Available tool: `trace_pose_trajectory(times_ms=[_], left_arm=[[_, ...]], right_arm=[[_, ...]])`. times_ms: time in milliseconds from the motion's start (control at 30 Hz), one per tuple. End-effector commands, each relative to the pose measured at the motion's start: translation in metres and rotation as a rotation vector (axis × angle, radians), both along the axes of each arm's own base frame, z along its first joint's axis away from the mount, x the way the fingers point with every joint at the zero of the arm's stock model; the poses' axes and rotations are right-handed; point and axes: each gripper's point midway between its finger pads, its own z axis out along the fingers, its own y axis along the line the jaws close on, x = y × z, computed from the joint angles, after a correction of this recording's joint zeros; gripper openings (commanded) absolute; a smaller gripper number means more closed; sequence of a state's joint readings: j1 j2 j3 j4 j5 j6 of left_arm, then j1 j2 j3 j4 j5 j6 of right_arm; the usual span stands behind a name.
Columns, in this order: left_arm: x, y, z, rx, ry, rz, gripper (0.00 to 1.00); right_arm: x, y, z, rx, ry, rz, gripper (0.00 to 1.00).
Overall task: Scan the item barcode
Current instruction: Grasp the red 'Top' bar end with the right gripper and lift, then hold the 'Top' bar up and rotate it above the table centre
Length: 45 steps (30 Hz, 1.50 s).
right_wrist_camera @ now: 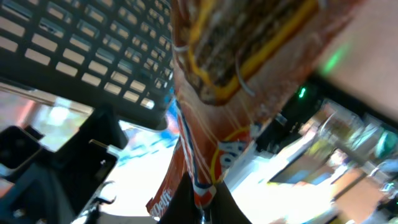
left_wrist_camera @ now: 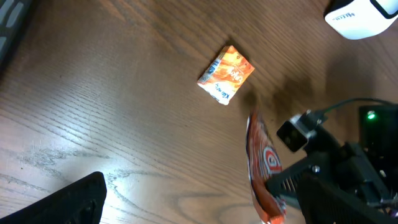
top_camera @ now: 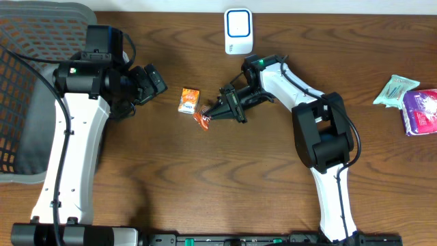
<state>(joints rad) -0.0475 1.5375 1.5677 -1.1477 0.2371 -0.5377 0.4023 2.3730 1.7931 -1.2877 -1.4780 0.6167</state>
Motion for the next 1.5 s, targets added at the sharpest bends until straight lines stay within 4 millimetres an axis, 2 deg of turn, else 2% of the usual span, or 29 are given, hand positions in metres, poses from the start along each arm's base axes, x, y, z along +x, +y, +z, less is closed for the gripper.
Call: trace_pose_trajectory(times_ms=[0,100,367,1000,1200,1333,1467], left_arm=[[0.001,0.002,0.0,0.007,-0.001,-0.008,0.98],[0.001,0.001,0.0,0.006,-0.001,-0.008,0.98],[0.001,0.002,0.0,0.007,-0.001,-0.008,0.98],[0.001,0.002,0.0,0.007,-0.001,-0.008,0.98],[0.001,0.001,0.0,0.006,-0.001,-0.008,0.98],[0.001,0.001,0.0,0.006,-0.001,-0.008,0.98],[0.001,0.001,0.0,0.006,-0.001,-0.008,0.98]], right_arm=[[-0.001,-0.001,0.012,0.025,0.143,-0.032,0.02],[-0.006,-0.003,0.015,-0.008,0.217,-0.035,0.01],[-0.013,-0.006,0.019,-0.013,0.23,-0.035,0.01],[-0.015,-0.007,0.02,0.012,0.169,-0.031,0.01],[-0.006,-0.003,0.005,0.037,0.001,-0.004,0.01],[0.008,0.0,-0.02,-0.024,-0.162,0.024,0.01],[0.032,-0.001,-0.046,-0.169,-0.351,0.036,0.01]])
